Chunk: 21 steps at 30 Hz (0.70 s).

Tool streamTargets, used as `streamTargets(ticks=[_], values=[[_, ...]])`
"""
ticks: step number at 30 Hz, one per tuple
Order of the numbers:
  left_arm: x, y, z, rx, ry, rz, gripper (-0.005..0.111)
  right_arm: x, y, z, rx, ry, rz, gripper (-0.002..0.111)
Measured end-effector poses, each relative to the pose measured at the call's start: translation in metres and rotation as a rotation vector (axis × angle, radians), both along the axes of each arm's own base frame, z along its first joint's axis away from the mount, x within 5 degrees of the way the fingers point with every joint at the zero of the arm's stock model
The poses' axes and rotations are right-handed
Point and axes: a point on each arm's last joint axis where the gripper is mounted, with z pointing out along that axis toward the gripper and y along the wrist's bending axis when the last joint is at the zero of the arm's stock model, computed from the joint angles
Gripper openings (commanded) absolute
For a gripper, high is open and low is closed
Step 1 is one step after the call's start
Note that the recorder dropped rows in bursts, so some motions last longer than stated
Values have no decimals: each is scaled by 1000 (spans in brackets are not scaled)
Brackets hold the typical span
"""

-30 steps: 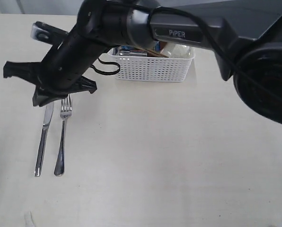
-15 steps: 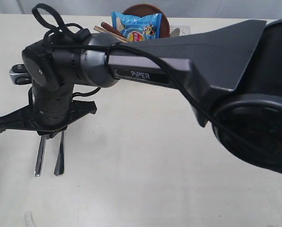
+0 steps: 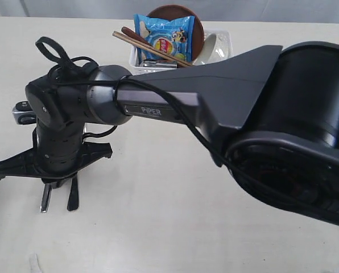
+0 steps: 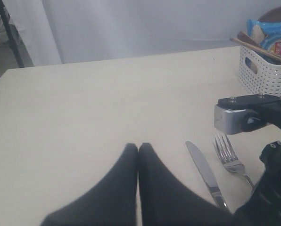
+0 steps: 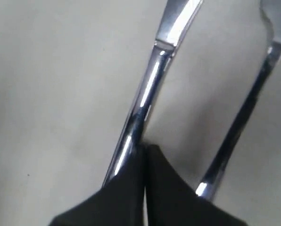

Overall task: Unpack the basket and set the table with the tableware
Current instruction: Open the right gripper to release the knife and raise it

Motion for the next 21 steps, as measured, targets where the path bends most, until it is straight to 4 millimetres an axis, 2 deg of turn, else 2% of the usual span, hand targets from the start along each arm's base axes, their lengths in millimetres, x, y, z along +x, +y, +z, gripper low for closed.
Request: streamTargets(ticks=[14, 18, 21], values=[[0, 0, 0, 0, 0, 0, 0, -3, 4, -1, 35, 18, 12, 0], [0, 0, 0, 0, 0, 0, 0, -3, 3, 10, 44, -7, 23, 0], [0, 0, 0, 0, 0, 0, 0, -1, 0, 30, 62, -59, 42, 0]])
